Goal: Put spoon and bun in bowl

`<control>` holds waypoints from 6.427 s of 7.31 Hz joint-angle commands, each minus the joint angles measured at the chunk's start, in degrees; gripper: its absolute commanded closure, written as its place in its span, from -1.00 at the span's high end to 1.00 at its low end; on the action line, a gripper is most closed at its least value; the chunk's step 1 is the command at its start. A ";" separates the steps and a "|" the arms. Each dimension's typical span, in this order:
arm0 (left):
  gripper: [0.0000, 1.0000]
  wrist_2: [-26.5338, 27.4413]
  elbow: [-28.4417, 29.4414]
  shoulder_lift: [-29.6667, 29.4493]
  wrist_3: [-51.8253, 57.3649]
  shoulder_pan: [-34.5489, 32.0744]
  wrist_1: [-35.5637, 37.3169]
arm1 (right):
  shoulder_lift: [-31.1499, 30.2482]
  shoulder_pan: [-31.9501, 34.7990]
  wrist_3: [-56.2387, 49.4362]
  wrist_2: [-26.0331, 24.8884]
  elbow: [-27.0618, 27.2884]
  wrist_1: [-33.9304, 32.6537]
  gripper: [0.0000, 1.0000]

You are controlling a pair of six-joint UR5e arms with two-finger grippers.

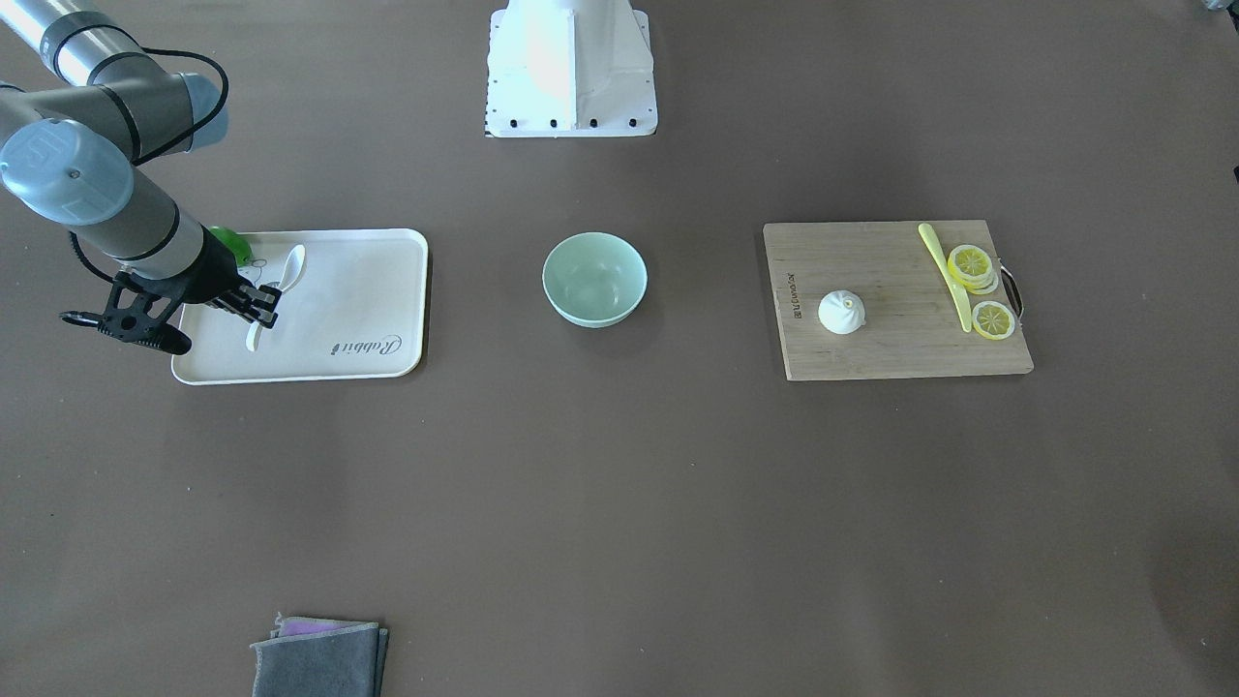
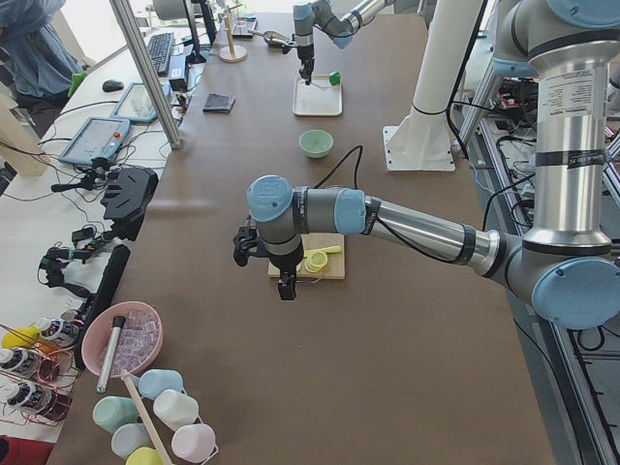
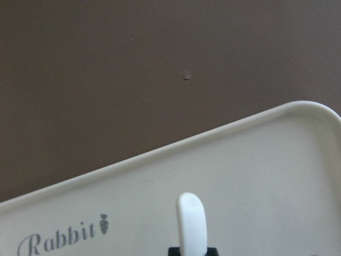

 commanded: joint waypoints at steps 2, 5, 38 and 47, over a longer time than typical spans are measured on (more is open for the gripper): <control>0.93 0.54 6.32 -6.45 -23.60 14.72 -13.91 | 6.51 -6.77 13.02 -3.75 1.22 -0.07 -1.00; 0.93 0.55 8.17 -8.40 -24.44 16.77 -14.02 | 14.14 -12.84 22.78 -8.42 1.49 -3.12 -1.00; -0.91 12.15 8.44 -34.03 -79.25 48.93 -21.14 | 9.61 1.81 9.91 -5.36 3.86 -10.09 1.00; 0.96 16.10 13.54 -41.98 -82.72 51.75 -22.72 | 9.26 2.34 9.81 -5.45 3.86 -10.09 1.00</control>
